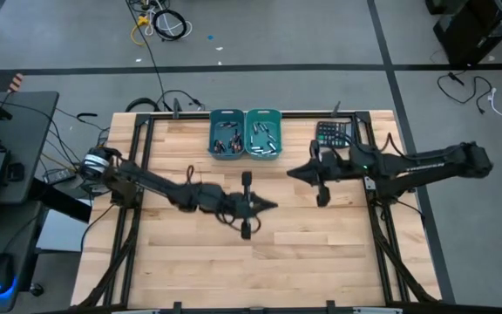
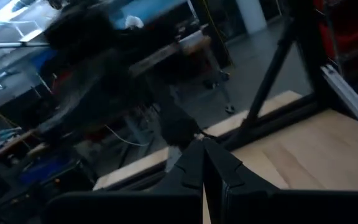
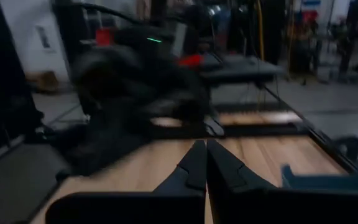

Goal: Sort batteries
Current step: Return to Home Position

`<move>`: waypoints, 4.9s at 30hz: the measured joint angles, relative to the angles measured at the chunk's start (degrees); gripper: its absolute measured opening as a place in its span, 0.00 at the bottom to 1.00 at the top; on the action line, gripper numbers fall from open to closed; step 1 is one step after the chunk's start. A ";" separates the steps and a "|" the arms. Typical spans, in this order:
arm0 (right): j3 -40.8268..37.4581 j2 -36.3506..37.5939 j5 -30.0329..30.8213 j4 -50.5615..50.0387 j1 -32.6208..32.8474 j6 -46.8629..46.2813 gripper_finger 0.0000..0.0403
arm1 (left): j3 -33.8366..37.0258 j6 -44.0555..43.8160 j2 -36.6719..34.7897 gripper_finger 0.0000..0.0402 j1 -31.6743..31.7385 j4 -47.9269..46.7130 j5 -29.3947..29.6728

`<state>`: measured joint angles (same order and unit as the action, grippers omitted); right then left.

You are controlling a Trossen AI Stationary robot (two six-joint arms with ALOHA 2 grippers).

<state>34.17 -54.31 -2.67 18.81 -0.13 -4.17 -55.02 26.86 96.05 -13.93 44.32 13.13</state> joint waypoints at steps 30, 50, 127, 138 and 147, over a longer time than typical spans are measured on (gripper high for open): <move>-1.99 26.92 4.12 -15.95 3.81 14.56 0.00 | 32.66 -6.08 -54.12 0.00 18.82 -12.39 -15.63; -19.01 54.08 3.29 -23.68 3.70 10.35 0.00 | 46.49 -12.13 -69.17 0.00 18.67 -17.65 -17.78; -33.81 53.73 2.63 -17.42 1.58 8.43 0.00 | 54.57 -12.38 -95.68 0.00 1.44 -38.50 4.21; -33.81 53.73 2.63 -17.42 1.58 8.43 0.00 | 54.57 -12.38 -95.68 0.00 1.44 -38.48 4.21; -33.81 53.73 2.63 -17.41 1.58 8.43 0.00 | 54.57 -12.38 -95.68 0.00 1.44 -38.48 4.21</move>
<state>0.36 -0.58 -0.03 1.40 1.45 4.25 -0.45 14.48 0.36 -12.49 5.85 17.34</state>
